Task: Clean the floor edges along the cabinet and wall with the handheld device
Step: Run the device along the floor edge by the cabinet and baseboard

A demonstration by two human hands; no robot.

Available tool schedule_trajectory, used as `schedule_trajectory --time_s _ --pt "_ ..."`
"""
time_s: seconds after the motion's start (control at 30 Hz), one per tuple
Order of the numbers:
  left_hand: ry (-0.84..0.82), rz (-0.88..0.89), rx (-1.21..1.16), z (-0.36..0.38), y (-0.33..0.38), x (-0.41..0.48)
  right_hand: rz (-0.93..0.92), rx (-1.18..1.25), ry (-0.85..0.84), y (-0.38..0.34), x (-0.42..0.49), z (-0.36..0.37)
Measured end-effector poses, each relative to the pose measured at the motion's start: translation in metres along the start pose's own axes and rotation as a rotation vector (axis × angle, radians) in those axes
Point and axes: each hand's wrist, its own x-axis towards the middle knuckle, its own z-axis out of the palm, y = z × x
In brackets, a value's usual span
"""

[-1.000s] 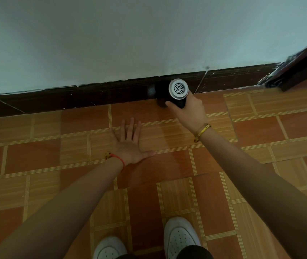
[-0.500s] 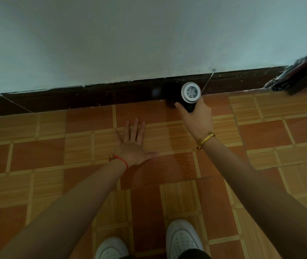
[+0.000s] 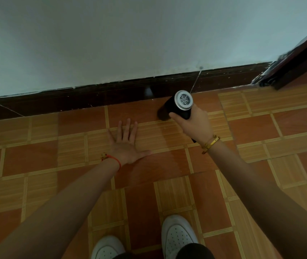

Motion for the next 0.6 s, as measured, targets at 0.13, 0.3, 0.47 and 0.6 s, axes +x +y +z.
schedule_trajectory --time_s 0.13,0.3,0.47,0.6 --pt "0.025 0.005 0.008 0.003 -0.001 0.001 -0.032 -0.038 -0.043 0.0 -0.011 -0.012" --pt "0.052 0.003 0.002 0.004 -0.001 0.002 -0.023 -0.085 -0.218 0.001 -0.022 -0.018" --pt "0.087 0.006 0.025 0.001 0.002 -0.002 -0.041 -0.062 -0.24 0.002 -0.036 -0.018" --pt "0.137 0.03 0.014 0.002 -0.001 -0.006 -0.002 -0.053 -0.124 0.005 -0.037 -0.015"
